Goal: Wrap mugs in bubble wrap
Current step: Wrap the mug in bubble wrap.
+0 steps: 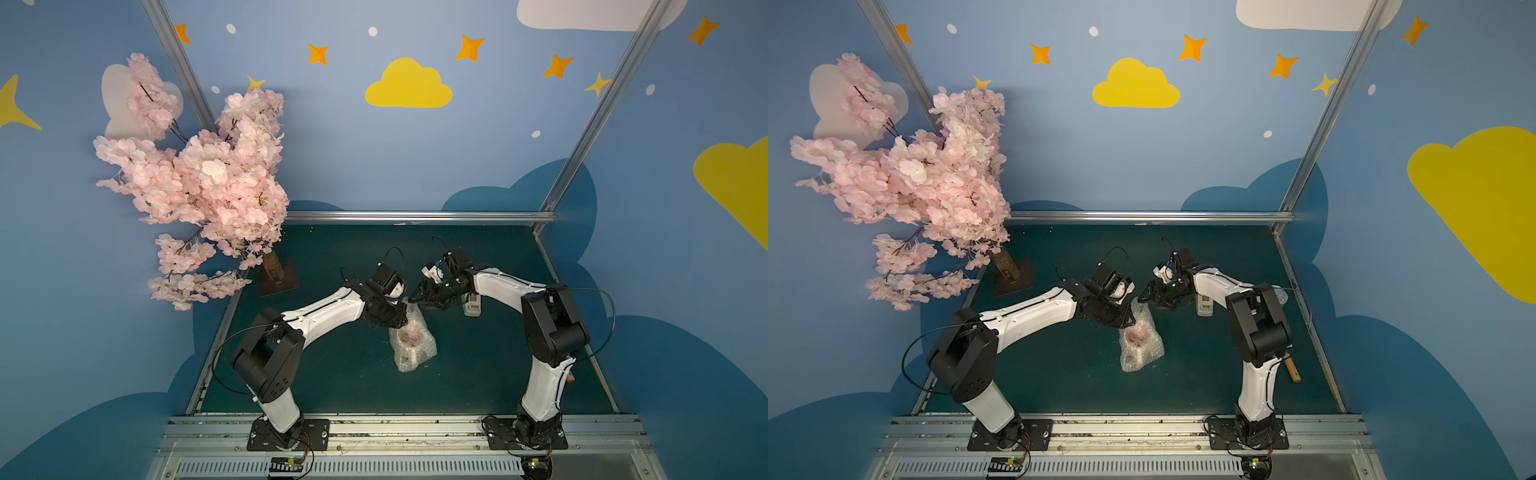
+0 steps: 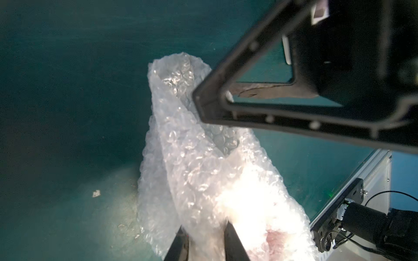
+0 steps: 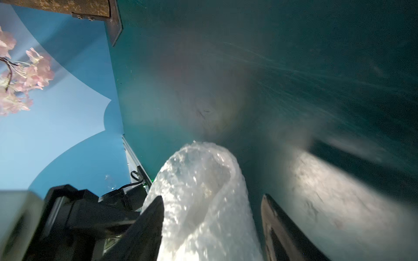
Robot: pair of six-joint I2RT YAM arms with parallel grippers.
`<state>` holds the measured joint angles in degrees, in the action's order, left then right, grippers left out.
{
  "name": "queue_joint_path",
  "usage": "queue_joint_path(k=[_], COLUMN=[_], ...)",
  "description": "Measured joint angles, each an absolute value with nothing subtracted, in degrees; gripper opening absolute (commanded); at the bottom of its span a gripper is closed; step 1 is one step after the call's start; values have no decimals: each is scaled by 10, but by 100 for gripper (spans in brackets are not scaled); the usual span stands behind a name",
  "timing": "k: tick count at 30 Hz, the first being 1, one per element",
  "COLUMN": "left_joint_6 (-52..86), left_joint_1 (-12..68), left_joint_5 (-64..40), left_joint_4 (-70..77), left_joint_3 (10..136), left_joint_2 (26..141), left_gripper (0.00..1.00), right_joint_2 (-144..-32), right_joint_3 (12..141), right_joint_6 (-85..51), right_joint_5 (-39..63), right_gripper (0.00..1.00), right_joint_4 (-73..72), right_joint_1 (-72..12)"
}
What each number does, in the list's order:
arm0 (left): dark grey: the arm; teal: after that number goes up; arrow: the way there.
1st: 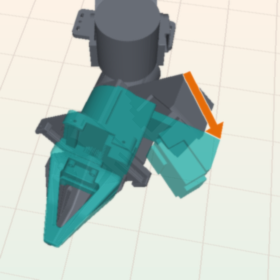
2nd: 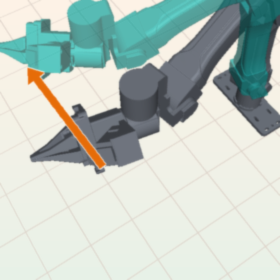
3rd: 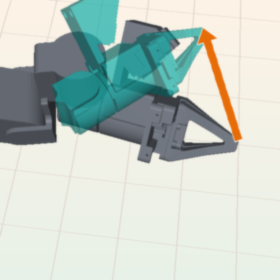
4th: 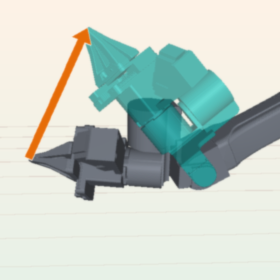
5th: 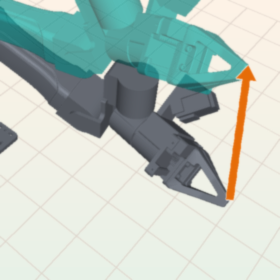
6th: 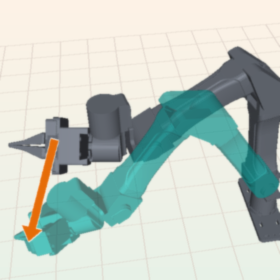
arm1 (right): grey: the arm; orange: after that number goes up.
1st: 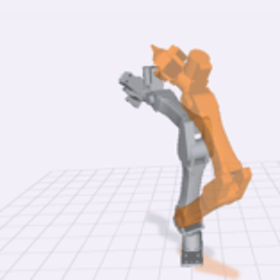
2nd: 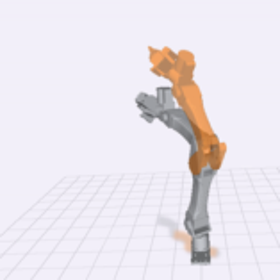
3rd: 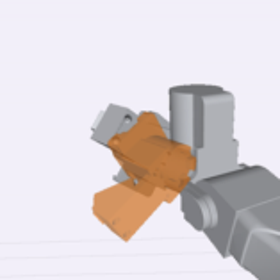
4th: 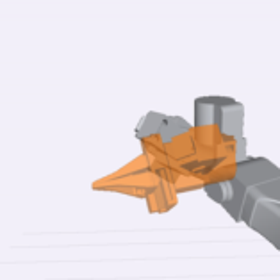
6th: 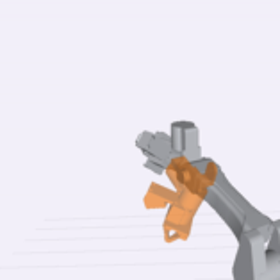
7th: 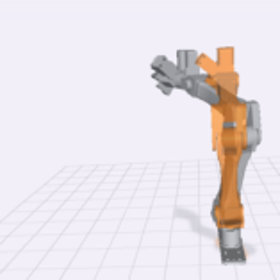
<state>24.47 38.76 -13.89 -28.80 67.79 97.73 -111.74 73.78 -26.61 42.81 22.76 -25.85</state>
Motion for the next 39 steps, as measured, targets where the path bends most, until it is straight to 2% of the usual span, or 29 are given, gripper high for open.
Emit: queue_joint_path(k=[2,8,11,14,19,20,22,23,26,30,34,39], left_joint_6=[241,236,235,234,234,234,234,234,233,229,227,224], left_joint_1=[389,390,390,391,392,392,392,392,394,400,406,410], left_joint_5=[-136,-131,-129,-124,-119,-119,-120,-120,-119,-113,-106,-101], left_joint_4=[-287,-286,-286,-285,-284,-284,-284,-284,-284,-282,-269,-256], left_joint_3=[678,678,678,678,678,678,678,678,678,678,672,665], left_joint_2=[977,977,977,977,977,977,977,977,977,977,977,974], left_gripper=[26,25,25,25,25,25,25,24,22,21,20,19], right_joint_2=[-1141,-1144,-1123,-1094,-1049,-1042,-1027,-1014,-970,-918,-903,-904], right_joint_3=[743,735,715,690,660,659,657,654,646,645,644,611], right_joint_6=[-275,-297,-295,-292,-274,-265,-251,-240,-220,-199,-171,-154], right_joint_5=[455,525,549,566,584,583,575,565,518,438,369,314], right_gripper=[55,18,6,0,0,7,29,35,42,57,60,58], right_joint_4=[203,137,117,111,116,124,149,162,208,263,298,301], right_joint_1=[-258,-256,-254,-252,-252,-252,-252,-252,-255,-274,-314,-344])
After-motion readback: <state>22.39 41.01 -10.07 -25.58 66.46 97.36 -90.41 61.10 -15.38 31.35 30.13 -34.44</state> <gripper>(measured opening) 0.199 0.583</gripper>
